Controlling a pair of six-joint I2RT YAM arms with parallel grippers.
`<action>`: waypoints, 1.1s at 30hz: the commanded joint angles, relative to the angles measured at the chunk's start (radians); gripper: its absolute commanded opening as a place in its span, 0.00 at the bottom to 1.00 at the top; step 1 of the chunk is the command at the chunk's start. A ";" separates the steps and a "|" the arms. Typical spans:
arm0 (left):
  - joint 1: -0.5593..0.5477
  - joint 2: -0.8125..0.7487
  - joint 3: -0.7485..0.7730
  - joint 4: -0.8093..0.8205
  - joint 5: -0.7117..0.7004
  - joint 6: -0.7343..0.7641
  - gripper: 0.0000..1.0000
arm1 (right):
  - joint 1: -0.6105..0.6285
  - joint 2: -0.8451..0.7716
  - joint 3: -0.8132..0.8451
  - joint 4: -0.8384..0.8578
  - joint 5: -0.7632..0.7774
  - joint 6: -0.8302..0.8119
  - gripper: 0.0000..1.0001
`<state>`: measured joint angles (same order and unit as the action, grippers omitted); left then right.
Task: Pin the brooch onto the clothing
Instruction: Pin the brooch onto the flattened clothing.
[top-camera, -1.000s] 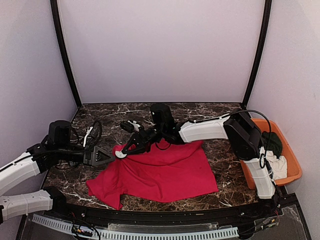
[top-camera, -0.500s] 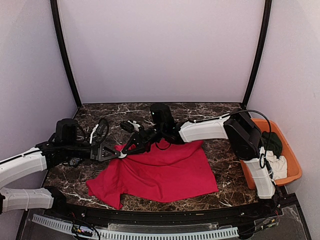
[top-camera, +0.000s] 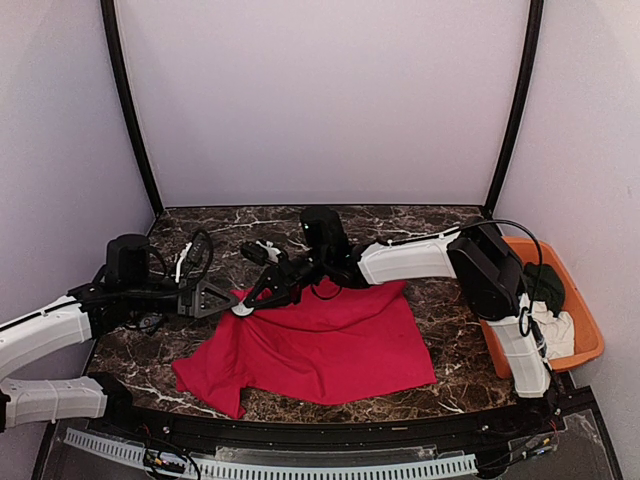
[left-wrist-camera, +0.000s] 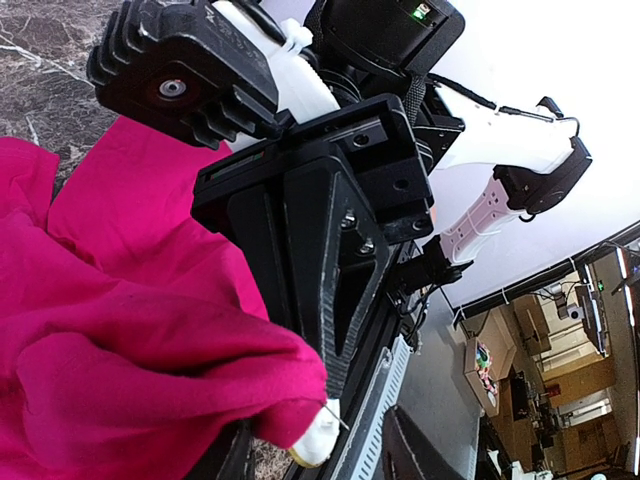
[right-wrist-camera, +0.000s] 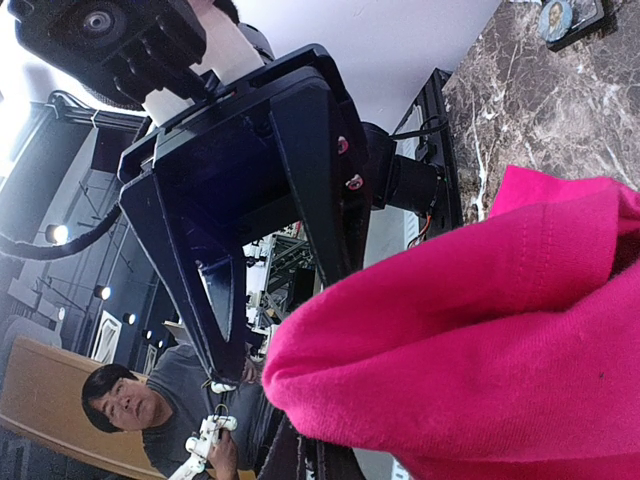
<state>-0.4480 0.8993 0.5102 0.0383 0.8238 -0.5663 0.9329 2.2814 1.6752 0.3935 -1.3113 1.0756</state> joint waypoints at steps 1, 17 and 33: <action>0.011 0.006 0.006 0.034 0.023 0.021 0.41 | -0.004 -0.023 0.022 0.005 -0.007 -0.019 0.00; 0.012 0.041 -0.011 0.049 0.032 0.048 0.28 | 0.001 -0.025 0.023 -0.001 -0.014 -0.025 0.00; 0.014 0.068 -0.010 0.056 0.035 0.057 0.23 | 0.006 -0.017 0.048 -0.060 -0.011 -0.063 0.00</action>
<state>-0.4404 0.9634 0.5098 0.0811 0.8455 -0.5301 0.9329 2.2814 1.6882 0.3298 -1.3125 1.0393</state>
